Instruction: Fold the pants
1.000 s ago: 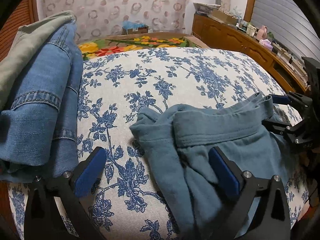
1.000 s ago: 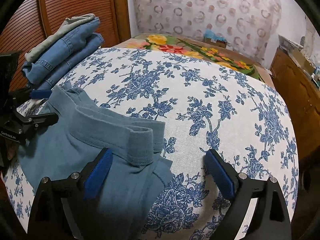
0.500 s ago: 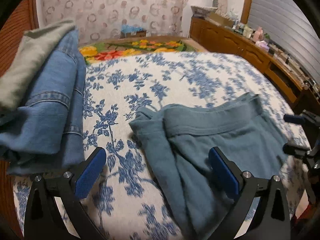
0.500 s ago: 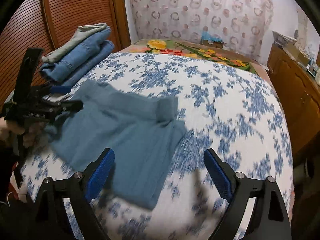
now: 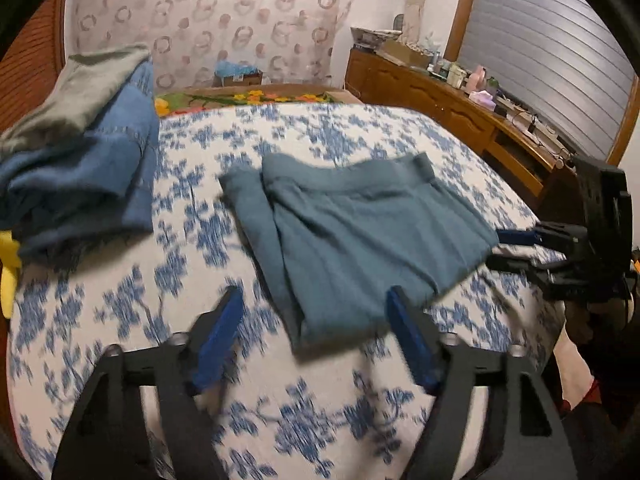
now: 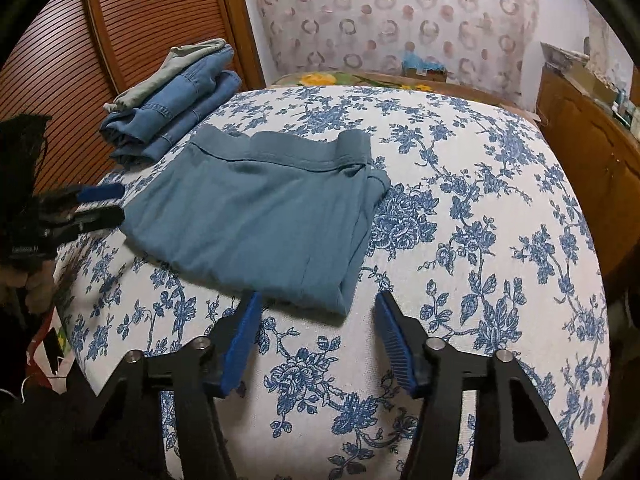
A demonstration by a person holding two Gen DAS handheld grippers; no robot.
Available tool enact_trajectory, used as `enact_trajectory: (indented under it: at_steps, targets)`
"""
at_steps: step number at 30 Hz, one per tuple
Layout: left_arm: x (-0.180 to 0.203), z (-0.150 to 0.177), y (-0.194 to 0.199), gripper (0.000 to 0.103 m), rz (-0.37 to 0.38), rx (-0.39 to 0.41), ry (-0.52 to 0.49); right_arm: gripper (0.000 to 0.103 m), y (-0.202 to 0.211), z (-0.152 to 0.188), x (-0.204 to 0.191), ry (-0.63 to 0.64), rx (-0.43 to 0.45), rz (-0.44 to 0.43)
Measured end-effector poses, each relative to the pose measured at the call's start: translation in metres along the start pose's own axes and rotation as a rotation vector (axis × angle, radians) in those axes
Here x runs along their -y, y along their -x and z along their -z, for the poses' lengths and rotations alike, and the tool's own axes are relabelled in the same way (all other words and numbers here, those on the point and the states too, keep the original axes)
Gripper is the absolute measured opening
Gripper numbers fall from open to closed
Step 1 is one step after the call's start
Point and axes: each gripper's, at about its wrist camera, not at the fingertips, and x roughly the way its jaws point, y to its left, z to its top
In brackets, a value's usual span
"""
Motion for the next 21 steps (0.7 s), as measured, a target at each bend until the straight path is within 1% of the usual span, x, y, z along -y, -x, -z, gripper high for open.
enact_trajectory:
  at_steps: [2, 7, 10, 12, 13, 14, 15, 16, 17, 18, 21]
  targets:
    - [0.001, 0.006, -0.002, 0.057, 0.006, -0.017, 0.013, 0.050, -0.002, -0.002, 0.002, -0.009, 0.005, 0.000]
    - [0.004, 0.016, -0.007, 0.055, 0.004, -0.037, 0.018, 0.042, -0.006, -0.002, 0.003, -0.029, 0.016, 0.003]
    - [0.006, 0.013, -0.010, 0.050, -0.011, -0.032, 0.002, 0.037, -0.006, -0.001, 0.004, -0.037, 0.015, -0.014]
    - [0.005, 0.011, -0.012, 0.041, -0.001, -0.030, -0.001, 0.034, -0.006, -0.001, 0.003, -0.032, 0.015, -0.015]
    - [0.005, 0.010, -0.013, 0.038, 0.003, -0.031, -0.001, 0.029, -0.006, -0.001, 0.002, -0.029, 0.015, -0.021]
    - [0.004, 0.010, -0.012, 0.031, 0.007, -0.030, 0.000, 0.023, -0.006, -0.001, 0.001, -0.026, 0.014, -0.024]
    - [0.005, 0.010, -0.011, 0.022, 0.005, -0.021, 0.000, 0.020, -0.006, -0.001, 0.001, -0.025, 0.012, -0.028]
    - [0.005, 0.010, -0.006, 0.018, 0.005, -0.001, -0.002, 0.015, -0.006, 0.000, 0.000, -0.024, 0.015, -0.032]
    - [0.004, 0.009, -0.003, 0.014, 0.009, 0.011, 0.001, 0.011, -0.004, 0.000, 0.001, -0.023, 0.020, -0.032]
    - [0.002, 0.008, 0.002, 0.012, 0.013, 0.026, 0.008, 0.011, -0.003, 0.000, 0.001, -0.021, 0.022, -0.032]
    - [0.001, 0.006, 0.016, 0.009, 0.017, 0.052, 0.008, 0.008, 0.006, 0.000, 0.005, -0.034, 0.048, -0.041]
